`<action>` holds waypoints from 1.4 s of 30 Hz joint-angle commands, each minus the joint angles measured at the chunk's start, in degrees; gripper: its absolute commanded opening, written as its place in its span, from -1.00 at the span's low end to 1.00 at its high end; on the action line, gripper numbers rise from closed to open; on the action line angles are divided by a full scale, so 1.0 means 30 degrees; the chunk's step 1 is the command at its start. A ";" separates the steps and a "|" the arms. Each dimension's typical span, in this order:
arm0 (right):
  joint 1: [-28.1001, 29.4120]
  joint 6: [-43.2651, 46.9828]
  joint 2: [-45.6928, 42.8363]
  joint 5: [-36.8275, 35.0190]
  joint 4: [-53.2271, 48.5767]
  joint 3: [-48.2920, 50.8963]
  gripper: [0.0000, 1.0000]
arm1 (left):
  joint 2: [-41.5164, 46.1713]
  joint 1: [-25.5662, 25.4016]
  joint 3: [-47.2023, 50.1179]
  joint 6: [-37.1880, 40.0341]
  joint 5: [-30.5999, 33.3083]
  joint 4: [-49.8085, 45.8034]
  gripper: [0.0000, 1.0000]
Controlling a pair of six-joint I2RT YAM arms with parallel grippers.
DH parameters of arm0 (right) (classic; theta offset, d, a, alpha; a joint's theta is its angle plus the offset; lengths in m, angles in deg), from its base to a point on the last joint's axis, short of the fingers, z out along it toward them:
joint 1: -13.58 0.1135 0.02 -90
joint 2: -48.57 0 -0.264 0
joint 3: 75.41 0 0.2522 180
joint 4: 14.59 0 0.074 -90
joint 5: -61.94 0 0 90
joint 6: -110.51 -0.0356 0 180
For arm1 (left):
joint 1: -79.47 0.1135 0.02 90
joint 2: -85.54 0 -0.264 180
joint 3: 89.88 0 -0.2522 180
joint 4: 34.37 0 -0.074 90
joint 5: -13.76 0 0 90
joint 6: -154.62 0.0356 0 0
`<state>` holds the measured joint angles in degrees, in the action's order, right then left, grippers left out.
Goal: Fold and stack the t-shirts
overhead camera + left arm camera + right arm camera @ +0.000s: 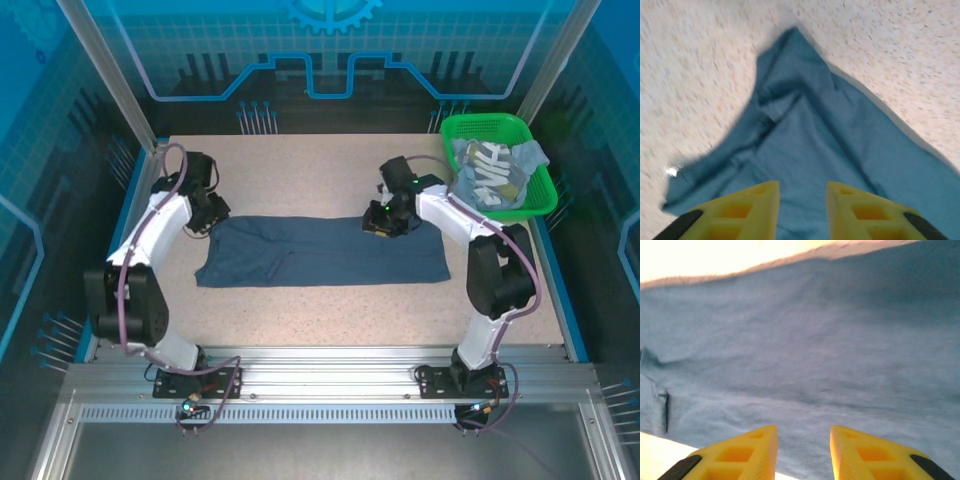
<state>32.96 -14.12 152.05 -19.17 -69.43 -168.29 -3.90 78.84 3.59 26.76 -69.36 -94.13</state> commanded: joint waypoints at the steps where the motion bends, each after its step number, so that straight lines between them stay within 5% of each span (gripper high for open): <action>1: -0.1095 0.0662 -0.0122 -0.0198 -0.0223 0.0697 -0.36 | -0.1014 -0.0203 0.1306 -0.3225 -0.2632 0.0862 -0.55; 5: -0.1470 0.1053 -0.0032 -0.0186 -0.0482 0.0675 -0.38 | -0.3354 0.0168 0.0060 -0.3502 -0.2790 0.1270 -0.80; 17: -0.1840 0.0933 -0.0322 -0.0683 -0.0532 0.1204 -0.40 | -0.8985 0.1723 -0.3415 -0.1662 -0.1918 0.1120 -0.82; 21: -0.2330 0.1110 -0.0282 -0.0816 -0.0688 0.1156 -0.41 | -0.8649 0.1593 -0.3867 -0.0923 -0.2694 0.1095 -0.65; 24: -0.2796 0.1422 -0.0003 -0.1069 -0.1091 0.0650 -0.40 | -0.6311 0.0466 -0.3863 -0.0081 -0.1269 -0.0204 -0.23; 31: -0.3169 0.2372 0.3322 -0.1793 -0.3409 -0.2374 -0.41 | -0.1015 -0.2657 0.1853 -0.6798 -0.4251 0.1227 -0.30; 36: -0.3171 0.2161 0.5355 -0.2299 -0.4983 -0.4031 -0.41 | -0.2251 -0.3777 0.3774 -1.0497 -0.5380 0.3830 -0.45; 42: -0.3266 0.1657 0.6176 -0.3197 -0.6419 -0.4155 -0.42 | -0.4865 -0.3777 0.2107 -0.9863 -0.4918 0.3304 -0.47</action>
<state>23.63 -8.44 170.32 -26.86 -83.66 -180.42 -16.65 67.35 13.32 -1.11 -83.20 -84.69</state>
